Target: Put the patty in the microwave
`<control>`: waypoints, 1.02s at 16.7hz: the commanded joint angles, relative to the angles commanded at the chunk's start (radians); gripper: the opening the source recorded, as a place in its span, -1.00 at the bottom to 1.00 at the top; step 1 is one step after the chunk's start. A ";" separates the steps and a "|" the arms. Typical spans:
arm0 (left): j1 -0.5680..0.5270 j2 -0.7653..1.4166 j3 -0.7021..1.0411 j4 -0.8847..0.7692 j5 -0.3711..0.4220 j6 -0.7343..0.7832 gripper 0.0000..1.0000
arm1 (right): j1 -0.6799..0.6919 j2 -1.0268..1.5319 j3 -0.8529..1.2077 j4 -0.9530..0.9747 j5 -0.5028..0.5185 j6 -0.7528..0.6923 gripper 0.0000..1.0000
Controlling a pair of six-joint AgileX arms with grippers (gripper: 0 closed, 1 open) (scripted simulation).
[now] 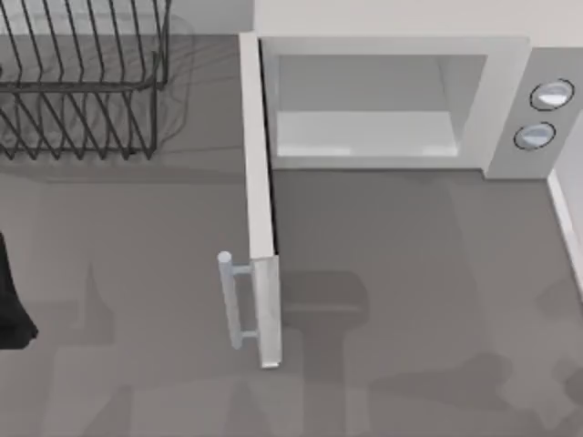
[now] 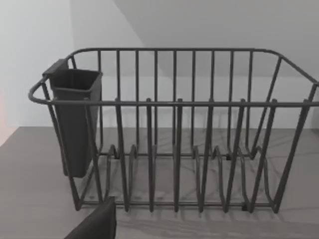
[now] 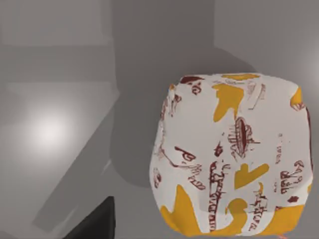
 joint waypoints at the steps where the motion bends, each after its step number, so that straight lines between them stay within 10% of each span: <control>1: 0.000 0.000 0.000 0.000 0.000 0.000 1.00 | 0.000 0.029 0.019 -0.021 -0.001 -0.015 1.00; 17: 0.000 0.000 0.000 0.000 0.000 0.000 1.00 | 0.003 0.231 -0.140 0.318 -0.002 -0.023 1.00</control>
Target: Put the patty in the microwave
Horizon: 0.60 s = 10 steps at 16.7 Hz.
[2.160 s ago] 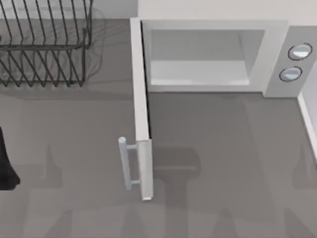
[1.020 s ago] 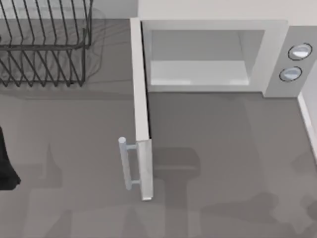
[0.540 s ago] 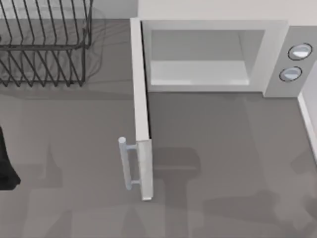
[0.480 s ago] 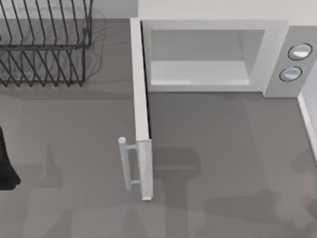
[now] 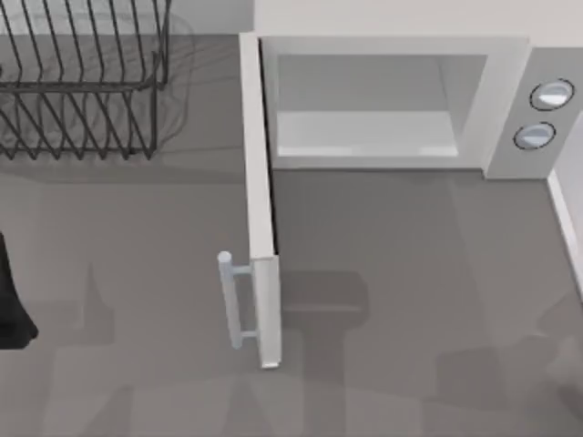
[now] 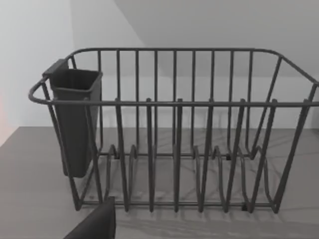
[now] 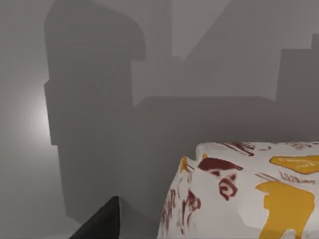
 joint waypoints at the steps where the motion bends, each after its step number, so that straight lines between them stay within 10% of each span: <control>1: 0.000 0.000 0.000 0.000 0.000 0.000 1.00 | 0.000 0.017 -0.015 0.028 0.000 0.000 1.00; 6: 0.000 0.000 0.000 0.000 0.000 0.000 1.00 | 0.000 0.031 -0.028 0.052 0.000 0.000 1.00; 10: 0.000 0.000 0.000 0.000 0.000 0.000 1.00 | 0.000 0.031 -0.028 0.052 0.000 0.000 0.40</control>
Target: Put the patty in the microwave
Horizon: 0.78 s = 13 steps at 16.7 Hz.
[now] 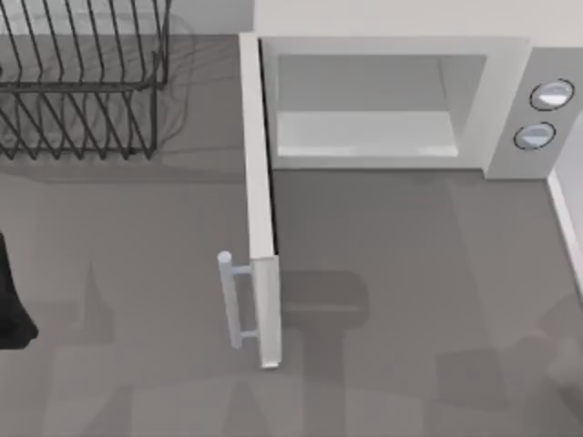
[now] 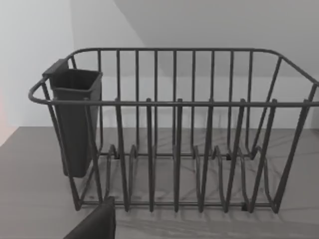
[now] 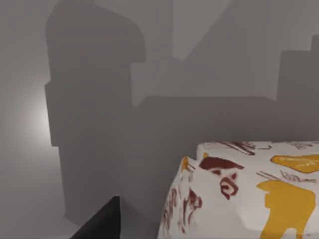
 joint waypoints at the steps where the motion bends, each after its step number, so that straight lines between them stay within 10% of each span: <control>1: 0.000 0.000 0.000 0.000 0.000 0.000 1.00 | 0.000 0.000 0.000 0.000 0.000 0.000 0.25; 9: 0.000 0.000 0.000 0.000 0.000 0.000 1.00 | 0.000 0.000 0.000 0.000 0.000 0.000 -0.96; 13: 0.000 0.000 0.000 0.000 0.000 0.000 1.00 | 0.000 0.000 0.000 0.000 0.000 0.000 -1.00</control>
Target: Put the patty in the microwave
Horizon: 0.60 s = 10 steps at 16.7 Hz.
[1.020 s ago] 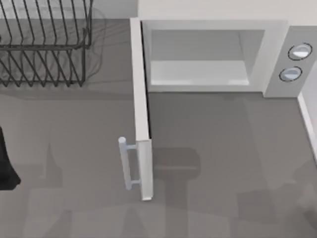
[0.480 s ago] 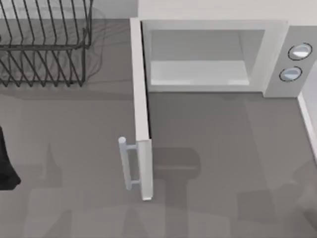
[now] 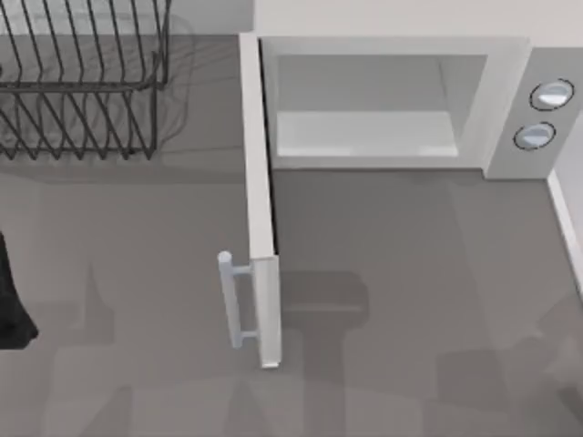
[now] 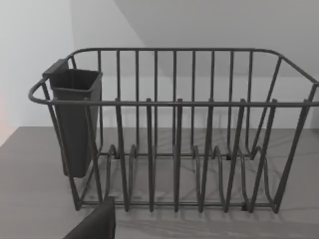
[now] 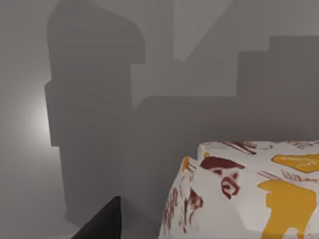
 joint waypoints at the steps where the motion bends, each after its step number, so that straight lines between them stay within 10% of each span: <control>1: 0.000 0.000 0.000 0.000 0.000 0.000 1.00 | 0.000 0.000 0.000 0.000 0.000 0.000 -1.00; 10: 0.000 0.000 0.000 0.000 0.000 0.000 1.00 | -0.007 -0.111 0.134 -0.219 -0.010 -0.005 -1.00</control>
